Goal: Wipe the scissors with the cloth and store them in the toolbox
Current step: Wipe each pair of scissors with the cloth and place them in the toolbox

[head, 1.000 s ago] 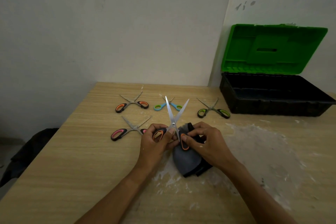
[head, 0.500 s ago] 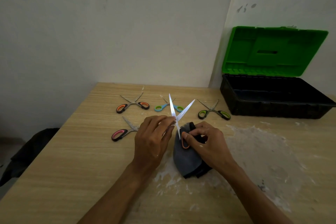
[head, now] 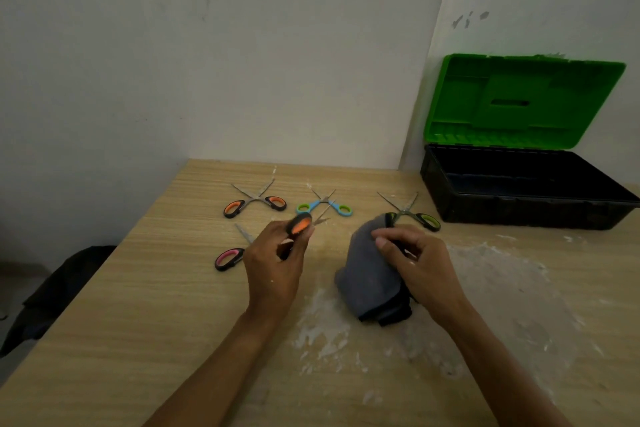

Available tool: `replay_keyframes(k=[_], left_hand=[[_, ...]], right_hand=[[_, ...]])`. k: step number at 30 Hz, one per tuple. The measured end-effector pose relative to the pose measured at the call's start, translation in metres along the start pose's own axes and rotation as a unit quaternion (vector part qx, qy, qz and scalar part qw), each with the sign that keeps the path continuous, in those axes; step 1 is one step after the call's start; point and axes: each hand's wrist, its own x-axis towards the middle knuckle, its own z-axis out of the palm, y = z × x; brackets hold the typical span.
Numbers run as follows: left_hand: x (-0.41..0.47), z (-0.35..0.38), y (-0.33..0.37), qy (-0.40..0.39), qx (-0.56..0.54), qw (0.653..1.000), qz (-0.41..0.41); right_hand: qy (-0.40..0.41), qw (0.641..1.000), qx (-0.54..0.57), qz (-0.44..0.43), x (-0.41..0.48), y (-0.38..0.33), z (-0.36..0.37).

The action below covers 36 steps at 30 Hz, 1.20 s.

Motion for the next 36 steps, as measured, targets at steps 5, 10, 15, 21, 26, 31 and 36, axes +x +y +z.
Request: replay_keyframes(k=[5, 10, 15, 21, 26, 31, 36], left_hand=[[-0.003, 0.003, -0.004, 0.022, -0.257, 0.903, -0.344], [-0.003, 0.005, -0.004, 0.017, -0.290, 0.882, -0.371], [-0.003, 0.003, -0.003, 0.015, -0.287, 0.883, -0.370], [-0.003, 0.004, -0.004, 0.016, -0.275, 0.890, -0.363], [-0.013, 0.010, -0.001, -0.029, -0.243, 0.912, -0.330], [-0.020, 0.011, 0.008, -0.064, -0.170, 0.942, -0.282], [-0.020, 0.011, 0.016, -0.064, -0.121, 0.967, -0.216]], right_hand=[[-0.013, 0.993, 0.107, 0.054, 0.006, 0.003, -0.013], [0.083, 0.990, 0.014, 0.111, 0.009, 0.010, -0.014], [0.087, 0.991, -0.081, 0.058, 0.009, 0.012, -0.023], [0.200, 0.979, -0.040, 0.008, 0.008, 0.003, -0.028], [0.164, 0.960, -0.168, -0.150, -0.008, -0.012, 0.010], [0.022, 0.941, -0.257, -0.218, -0.019, -0.012, 0.068], [0.037, 0.951, -0.263, -0.161, 0.003, -0.010, 0.061]])
